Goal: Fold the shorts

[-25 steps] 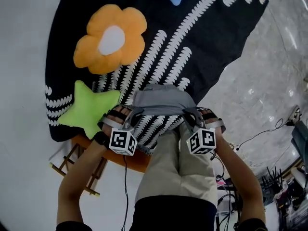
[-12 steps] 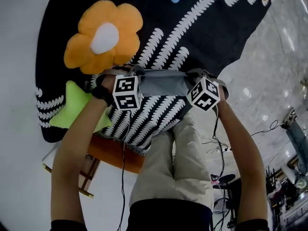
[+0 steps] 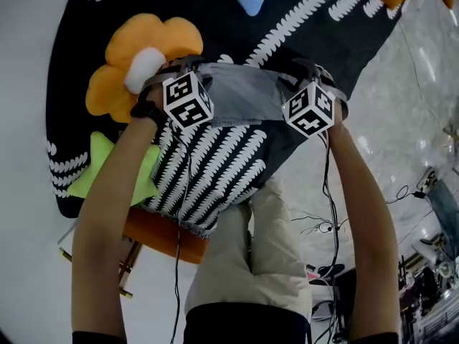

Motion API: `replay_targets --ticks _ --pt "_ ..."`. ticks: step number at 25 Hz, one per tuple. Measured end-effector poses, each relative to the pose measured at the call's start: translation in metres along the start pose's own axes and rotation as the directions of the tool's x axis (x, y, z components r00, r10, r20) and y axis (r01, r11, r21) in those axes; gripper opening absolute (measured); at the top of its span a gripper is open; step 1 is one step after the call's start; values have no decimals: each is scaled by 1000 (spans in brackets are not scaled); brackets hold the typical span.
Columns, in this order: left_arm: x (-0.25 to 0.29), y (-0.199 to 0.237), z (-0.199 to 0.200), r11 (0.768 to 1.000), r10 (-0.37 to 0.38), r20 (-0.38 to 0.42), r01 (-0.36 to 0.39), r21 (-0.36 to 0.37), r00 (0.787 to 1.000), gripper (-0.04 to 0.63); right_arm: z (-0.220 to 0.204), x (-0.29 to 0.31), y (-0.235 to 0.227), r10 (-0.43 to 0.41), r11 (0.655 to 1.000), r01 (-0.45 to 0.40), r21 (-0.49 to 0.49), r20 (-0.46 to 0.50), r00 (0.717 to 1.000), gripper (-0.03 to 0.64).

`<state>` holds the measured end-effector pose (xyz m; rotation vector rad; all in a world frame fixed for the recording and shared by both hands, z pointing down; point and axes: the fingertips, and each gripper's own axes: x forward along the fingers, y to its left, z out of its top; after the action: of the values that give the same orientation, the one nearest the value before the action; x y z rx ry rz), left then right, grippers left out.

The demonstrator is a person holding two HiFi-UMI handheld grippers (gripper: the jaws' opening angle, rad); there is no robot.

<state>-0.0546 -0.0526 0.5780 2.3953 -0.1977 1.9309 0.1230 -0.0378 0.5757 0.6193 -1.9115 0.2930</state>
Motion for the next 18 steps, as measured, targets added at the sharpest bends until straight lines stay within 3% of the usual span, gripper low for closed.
replay_targets --ticks 2,3,6,9,11,15,18 --pt "-15 6 0 999 31 29 -32 35 999 224 -2 -12 -18 -91 996 90 22 41 995 236" --pt "-22 2 3 998 16 57 -19 58 998 230 -4 -17 -16 -80 996 78 47 54 995 236" --pt "-25 -40 7 981 -137 97 121 153 986 280 -6 -18 34 138 977 -154 146 115 984 261" --pt "6 -79 -8 951 -188 -12 185 249 982 344 -15 -5 78 230 958 -245 149 114 966 352" --pt "26 -98 -18 950 -195 -68 206 237 978 354 -33 7 103 253 961 -259 102 67 965 392" --pt "40 -135 -2 959 -205 -79 216 182 976 351 -83 11 122 280 960 -280 1 8 960 401" --pt "32 -139 -6 948 -232 -90 246 201 969 353 -77 4 114 304 952 -304 -40 -1 953 457"
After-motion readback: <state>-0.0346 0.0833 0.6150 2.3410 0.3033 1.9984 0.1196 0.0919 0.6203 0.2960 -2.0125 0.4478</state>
